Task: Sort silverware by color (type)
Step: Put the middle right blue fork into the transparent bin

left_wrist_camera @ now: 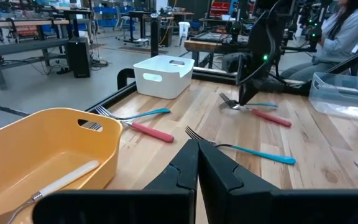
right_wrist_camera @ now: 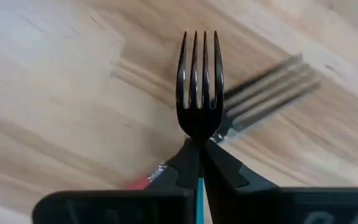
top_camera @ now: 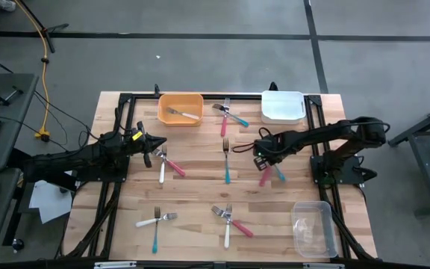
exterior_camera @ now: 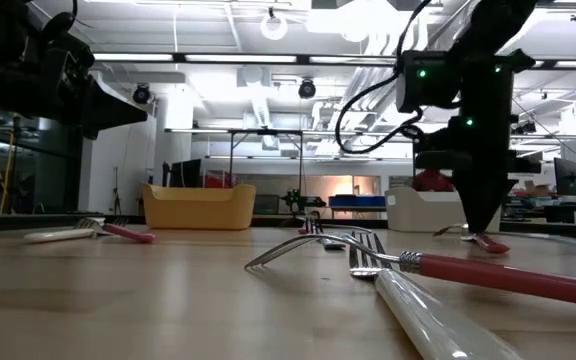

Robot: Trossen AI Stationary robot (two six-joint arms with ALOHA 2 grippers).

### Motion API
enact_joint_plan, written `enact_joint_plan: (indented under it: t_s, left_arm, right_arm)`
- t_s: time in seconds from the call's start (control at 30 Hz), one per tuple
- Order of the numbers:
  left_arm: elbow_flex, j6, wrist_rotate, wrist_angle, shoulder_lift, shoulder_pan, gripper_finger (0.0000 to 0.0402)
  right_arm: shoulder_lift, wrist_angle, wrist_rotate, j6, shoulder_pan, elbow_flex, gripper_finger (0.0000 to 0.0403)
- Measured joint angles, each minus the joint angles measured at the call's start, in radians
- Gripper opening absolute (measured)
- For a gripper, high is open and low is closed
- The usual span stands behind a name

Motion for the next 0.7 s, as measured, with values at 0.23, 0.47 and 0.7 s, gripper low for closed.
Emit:
enact_joint_plan:
  t_s: [0.23,0.47,0.7]
  left_arm:
    - [0.0,0.0,0.0,0.0,0.0,0.0,0.0]
    - [0.0,0.001,0.0,0.0,0.0,0.0,0.0]
    - [0.0,0.0,0.0,0.0,0.0,0.0,0.0]
  right_arm:
    - [-0.104,-0.086,-0.03,0.067,0.046,0.072,0.0003]
    - [-0.149,-0.207,-0.117,0.246,0.222,0.217,0.0003]
    - [-0.15,-0.303,-0.182,0.619,0.503,0.368,0.0003]
